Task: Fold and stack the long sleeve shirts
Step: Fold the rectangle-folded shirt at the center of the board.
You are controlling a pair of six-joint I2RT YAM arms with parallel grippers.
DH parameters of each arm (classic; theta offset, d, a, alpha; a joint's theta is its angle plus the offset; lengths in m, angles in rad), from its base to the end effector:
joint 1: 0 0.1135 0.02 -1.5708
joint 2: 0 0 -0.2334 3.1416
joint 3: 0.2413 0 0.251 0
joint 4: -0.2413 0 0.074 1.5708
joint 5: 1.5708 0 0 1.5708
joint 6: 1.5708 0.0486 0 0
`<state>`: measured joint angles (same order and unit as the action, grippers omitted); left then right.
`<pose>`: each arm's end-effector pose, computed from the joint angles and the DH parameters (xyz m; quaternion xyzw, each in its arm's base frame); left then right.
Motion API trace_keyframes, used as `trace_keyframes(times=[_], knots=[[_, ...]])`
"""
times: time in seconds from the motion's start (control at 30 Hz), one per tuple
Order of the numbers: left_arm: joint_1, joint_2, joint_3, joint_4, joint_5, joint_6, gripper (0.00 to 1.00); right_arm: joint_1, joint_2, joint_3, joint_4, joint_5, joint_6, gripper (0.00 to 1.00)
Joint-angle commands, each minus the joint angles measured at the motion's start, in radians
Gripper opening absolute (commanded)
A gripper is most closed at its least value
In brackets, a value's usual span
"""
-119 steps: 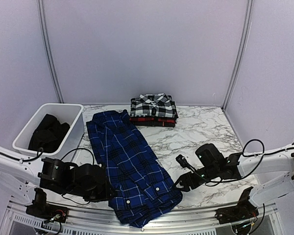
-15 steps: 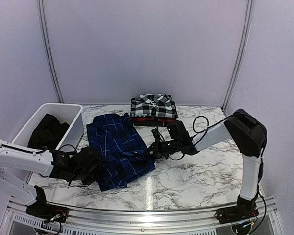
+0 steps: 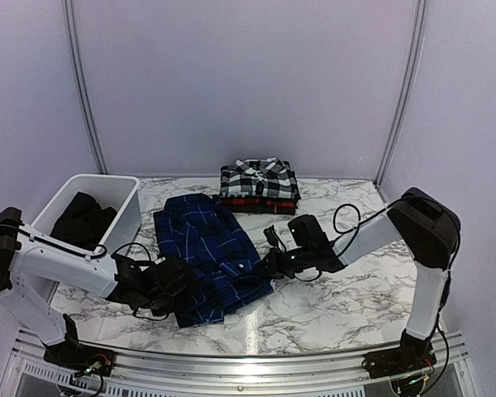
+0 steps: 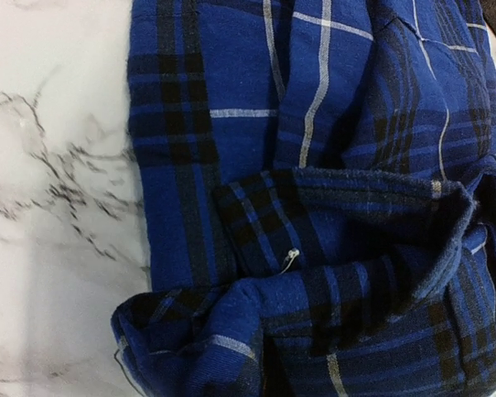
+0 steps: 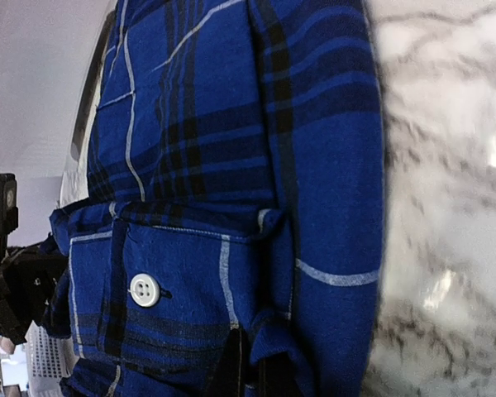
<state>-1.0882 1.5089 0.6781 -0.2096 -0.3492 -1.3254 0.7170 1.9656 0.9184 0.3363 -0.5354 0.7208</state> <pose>0.1422 -0.2356 0.1037 -0.1577 0.9383 -0.1815 0.2485 0.2636 0.2627 0.0723 -0.1086 0.8768 0.4457 0.1442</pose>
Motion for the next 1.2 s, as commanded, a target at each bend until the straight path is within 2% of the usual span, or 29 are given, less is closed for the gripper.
trace_keyframes(times=[0.0, 0.27, 0.47, 0.63, 0.9, 1.07, 1.1, 1.17], knots=[[-0.096, 0.028, -0.004, -0.048, 0.081, -0.06, 0.0, 0.03, -0.087, -0.127, -0.071, 0.032, -0.038, 0.0], [-0.303, 0.017, -0.001, -0.131, 0.105, -0.244, 0.0, 0.071, -0.308, -0.325, -0.141, 0.06, -0.028, 0.0], [-0.346, -0.074, -0.024, -0.225, 0.138, -0.291, 0.0, 0.099, -0.423, -0.377, -0.215, 0.078, -0.017, 0.0], [-0.338, -0.109, 0.013, -0.268, 0.115, -0.255, 0.0, 0.093, -0.466, -0.305, -0.293, 0.109, -0.046, 0.0], [-0.241, -0.189, 0.008, -0.268, 0.075, -0.175, 0.0, 0.032, -0.478, -0.227, -0.298, 0.1, -0.058, 0.0], [-0.176, -0.174, 0.017, -0.257, 0.09, -0.089, 0.07, 0.015, -0.442, -0.212, -0.273, 0.065, -0.061, 0.0], [-0.172, -0.164, 0.02, -0.255, 0.099, -0.078, 0.09, 0.016, -0.437, -0.211, -0.272, 0.061, -0.062, 0.01], [-0.168, -0.15, 0.018, -0.253, 0.11, -0.07, 0.12, 0.015, -0.437, -0.206, -0.28, 0.058, -0.071, 0.13]])
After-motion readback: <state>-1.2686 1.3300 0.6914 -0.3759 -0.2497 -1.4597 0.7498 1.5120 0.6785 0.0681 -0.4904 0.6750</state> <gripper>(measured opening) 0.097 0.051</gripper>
